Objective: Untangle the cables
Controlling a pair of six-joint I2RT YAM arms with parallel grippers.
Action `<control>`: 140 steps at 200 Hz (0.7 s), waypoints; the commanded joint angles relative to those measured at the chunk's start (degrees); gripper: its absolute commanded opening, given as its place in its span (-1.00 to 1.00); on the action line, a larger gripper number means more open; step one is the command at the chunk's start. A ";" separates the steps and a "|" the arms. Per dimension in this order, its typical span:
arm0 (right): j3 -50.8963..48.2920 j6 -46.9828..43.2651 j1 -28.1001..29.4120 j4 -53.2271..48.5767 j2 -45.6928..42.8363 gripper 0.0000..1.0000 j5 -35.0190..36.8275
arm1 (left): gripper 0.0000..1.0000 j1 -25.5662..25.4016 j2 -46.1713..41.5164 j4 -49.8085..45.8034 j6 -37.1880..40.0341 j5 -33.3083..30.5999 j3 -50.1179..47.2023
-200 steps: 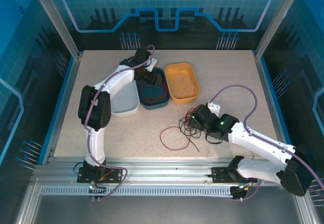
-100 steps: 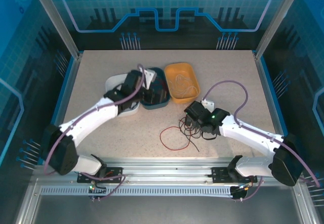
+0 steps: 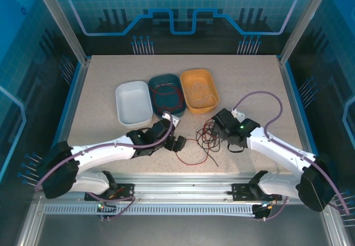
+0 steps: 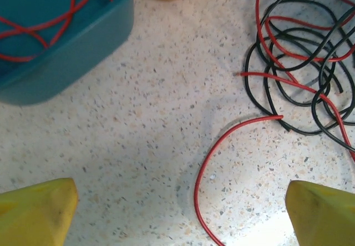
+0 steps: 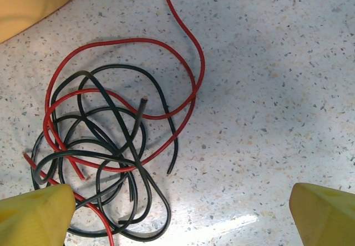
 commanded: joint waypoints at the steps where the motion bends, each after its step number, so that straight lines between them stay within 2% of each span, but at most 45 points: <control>1: -1.40 0.41 -0.62 -0.86 -2.26 0.99 -0.77 | 0.79 -0.91 4.49 -6.54 -6.85 -2.73 3.97; 19: -2.13 0.59 -0.64 -0.95 -3.76 0.99 -0.72 | 0.55 -2.33 7.03 -10.00 -10.39 -1.68 5.81; 44: -3.24 1.13 -0.70 -1.03 -5.43 0.99 -0.41 | 0.50 -5.07 11.47 -16.91 -13.28 -0.70 10.08; 56: -3.64 1.23 -0.69 -0.95 -5.92 0.99 -0.41 | 0.37 -6.63 13.29 -19.24 -13.76 -0.99 11.90; 91: -4.18 0.99 -0.85 -0.78 -6.12 0.99 -0.19 | 0.17 -8.13 17.68 -24.26 -15.19 0.17 15.57; 113: -4.27 0.68 -0.88 -0.58 -6.12 0.99 -0.18 | 0.09 -8.30 19.10 -27.05 -16.13 1.86 16.84; 140: -5.14 0.25 -0.95 1.17 -6.03 0.99 -0.91 | 0.08 -8.38 19.22 -28.71 -17.55 3.24 16.89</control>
